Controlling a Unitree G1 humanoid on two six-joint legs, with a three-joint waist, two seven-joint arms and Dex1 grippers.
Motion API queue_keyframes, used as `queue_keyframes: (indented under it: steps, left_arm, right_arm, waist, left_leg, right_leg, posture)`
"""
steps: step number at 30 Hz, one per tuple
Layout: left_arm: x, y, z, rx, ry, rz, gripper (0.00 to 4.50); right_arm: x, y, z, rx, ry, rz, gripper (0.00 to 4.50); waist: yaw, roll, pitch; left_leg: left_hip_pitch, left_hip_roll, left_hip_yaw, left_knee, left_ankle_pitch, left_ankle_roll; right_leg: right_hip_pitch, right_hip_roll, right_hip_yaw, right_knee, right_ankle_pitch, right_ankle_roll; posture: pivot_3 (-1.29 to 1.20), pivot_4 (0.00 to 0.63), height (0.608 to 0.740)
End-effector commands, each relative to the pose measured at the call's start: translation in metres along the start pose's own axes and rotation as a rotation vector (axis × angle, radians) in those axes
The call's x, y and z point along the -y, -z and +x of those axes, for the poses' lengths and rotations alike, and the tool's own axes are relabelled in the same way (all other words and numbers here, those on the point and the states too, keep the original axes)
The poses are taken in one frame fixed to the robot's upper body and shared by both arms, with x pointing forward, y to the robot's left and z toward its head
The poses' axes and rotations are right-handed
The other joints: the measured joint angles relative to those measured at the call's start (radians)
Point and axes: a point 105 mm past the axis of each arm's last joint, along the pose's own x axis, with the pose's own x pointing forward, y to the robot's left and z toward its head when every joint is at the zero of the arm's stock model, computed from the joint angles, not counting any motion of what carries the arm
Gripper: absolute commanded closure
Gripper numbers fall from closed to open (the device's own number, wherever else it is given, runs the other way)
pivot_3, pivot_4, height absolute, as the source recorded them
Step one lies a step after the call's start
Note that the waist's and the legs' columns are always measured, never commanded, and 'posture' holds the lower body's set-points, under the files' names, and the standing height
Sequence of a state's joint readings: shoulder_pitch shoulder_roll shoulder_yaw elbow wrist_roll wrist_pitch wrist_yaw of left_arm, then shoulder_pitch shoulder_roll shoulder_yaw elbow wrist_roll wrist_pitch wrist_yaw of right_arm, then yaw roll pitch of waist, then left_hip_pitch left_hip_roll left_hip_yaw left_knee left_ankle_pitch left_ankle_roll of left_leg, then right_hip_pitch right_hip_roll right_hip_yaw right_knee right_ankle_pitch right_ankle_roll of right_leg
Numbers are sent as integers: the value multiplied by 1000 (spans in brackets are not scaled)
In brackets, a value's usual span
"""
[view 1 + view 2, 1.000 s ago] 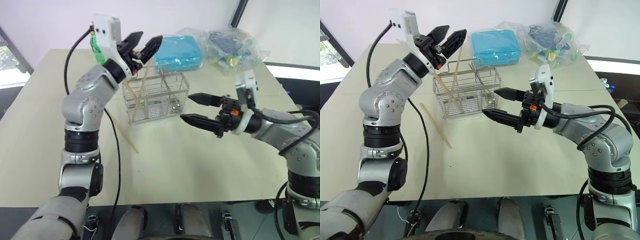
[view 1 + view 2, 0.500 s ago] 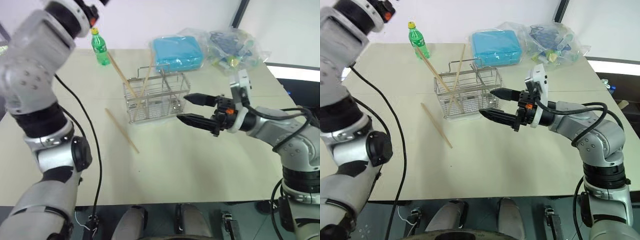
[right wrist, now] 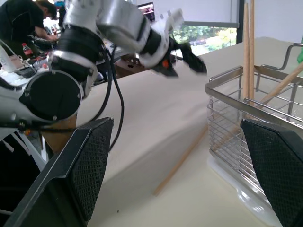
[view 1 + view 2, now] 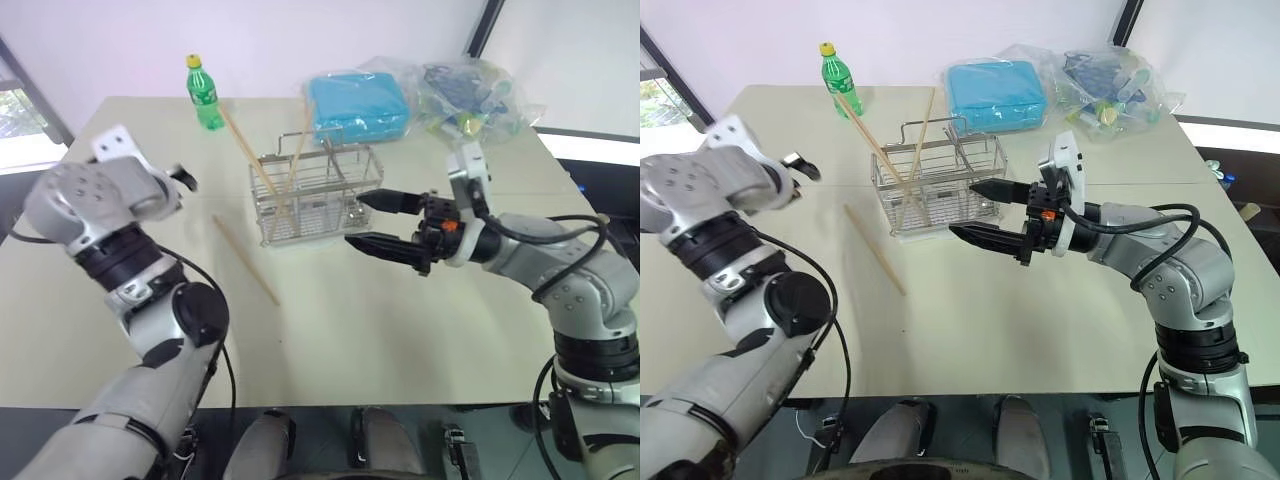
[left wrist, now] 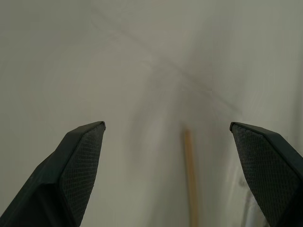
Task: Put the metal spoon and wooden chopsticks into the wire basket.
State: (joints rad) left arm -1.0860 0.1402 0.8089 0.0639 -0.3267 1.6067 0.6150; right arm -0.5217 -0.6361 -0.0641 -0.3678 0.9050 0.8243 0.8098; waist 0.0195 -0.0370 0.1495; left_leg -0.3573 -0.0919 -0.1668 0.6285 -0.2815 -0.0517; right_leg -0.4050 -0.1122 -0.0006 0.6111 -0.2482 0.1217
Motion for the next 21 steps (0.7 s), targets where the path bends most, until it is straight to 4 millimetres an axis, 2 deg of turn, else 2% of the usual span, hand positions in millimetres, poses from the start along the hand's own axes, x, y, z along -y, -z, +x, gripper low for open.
queue_keyframes:
  steps: [1,5,13,16,21]
  left_arm:
    - [8,8,4,-39,0,39,53]
    - [15,28,25,-133,19,113,53]
    - [13,40,54,-174,-27,133,53]
    - [16,42,60,-179,-18,127,968]
    - [24,39,62,-174,-1,121,3511]
  right_arm:
    - [-7,-8,2,30,-10,-45,59]
    - [-11,-6,1,36,-8,-38,59]
    - [-11,-6,-1,51,24,-31,59]
    - [-11,-6,-1,55,33,-29,59]
    - [-11,-6,-1,59,37,-28,59]
  waist:
    - [-4,0,0]
    - [-6,0,0]
    - [-6,4,-2]
    - [-6,7,-4]
    - [1,7,-4]
  left_leg:
    - [0,0,0,0,0,0]
    - [0,0,1,-1,0,0]
    - [2,0,2,-1,0,0]
    - [3,0,2,-1,0,0]
    - [2,0,1,0,0,0]
  right_leg:
    - [0,0,0,0,0,0]
    - [-1,0,0,0,0,0]
    - [0,0,0,1,0,0]
    - [1,0,0,1,0,0]
    - [2,-1,-1,2,0,0]
  posture:
    - [0,150,729]
    - [0,150,729]
    - [0,150,729]
    - [0,150,729]
    - [0,150,729]
